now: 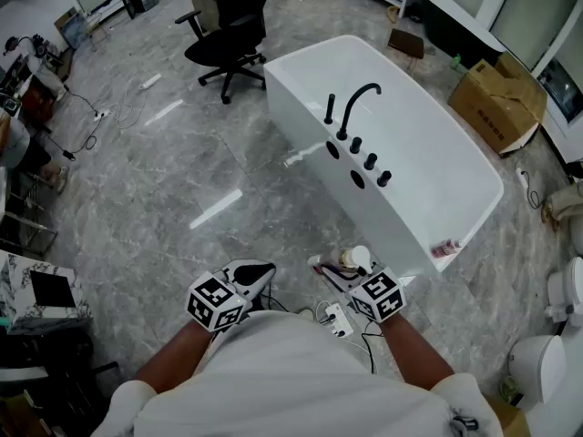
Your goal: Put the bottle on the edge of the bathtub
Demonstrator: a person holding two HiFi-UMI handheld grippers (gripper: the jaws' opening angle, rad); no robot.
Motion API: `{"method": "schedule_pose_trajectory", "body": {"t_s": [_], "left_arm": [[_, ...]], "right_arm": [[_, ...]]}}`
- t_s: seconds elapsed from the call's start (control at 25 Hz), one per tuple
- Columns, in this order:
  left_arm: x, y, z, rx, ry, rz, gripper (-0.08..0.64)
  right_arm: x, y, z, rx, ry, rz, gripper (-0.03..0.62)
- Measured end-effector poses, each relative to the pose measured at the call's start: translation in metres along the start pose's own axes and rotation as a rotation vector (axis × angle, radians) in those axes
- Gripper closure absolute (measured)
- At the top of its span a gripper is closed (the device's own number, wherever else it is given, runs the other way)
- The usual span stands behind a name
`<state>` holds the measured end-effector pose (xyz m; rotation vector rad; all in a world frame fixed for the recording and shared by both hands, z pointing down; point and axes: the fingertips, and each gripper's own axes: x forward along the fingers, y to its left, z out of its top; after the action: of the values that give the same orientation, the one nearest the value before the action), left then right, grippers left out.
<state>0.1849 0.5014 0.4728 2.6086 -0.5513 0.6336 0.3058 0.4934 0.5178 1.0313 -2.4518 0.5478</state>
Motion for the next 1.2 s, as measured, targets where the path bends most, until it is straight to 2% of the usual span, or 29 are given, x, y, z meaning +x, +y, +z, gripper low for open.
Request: {"method": "schedule_pose_trajectory", "body": {"t_s": [0.36, 0.6, 0.8, 1.0, 1.2], "left_arm": [[0.017, 0.079, 0.041, 0.059, -0.048, -0.093, 0.541], [0.009, 0.150, 0.081, 0.100, -0.099, -0.143, 0.541], [-0.017, 0.222, 0.091, 0.090, -0.103, -0.131, 0.541], [-0.048, 0.285, 0.086, 0.077, -0.100, -0.118, 0.541], [-0.065, 0.335, 0.086, 0.008, -0.143, -0.065, 0.541]], "right_arm": [[0.057, -0.040, 0.035, 0.046, 0.017, -0.103, 0.365], [0.096, -0.069, 0.080, 0.076, 0.033, -0.187, 0.364], [0.153, -0.085, 0.121, 0.113, 0.033, -0.208, 0.364], [0.213, -0.103, 0.171, 0.091, 0.020, -0.230, 0.364], [0.264, -0.126, 0.209, 0.084, 0.039, -0.203, 0.364]]}}
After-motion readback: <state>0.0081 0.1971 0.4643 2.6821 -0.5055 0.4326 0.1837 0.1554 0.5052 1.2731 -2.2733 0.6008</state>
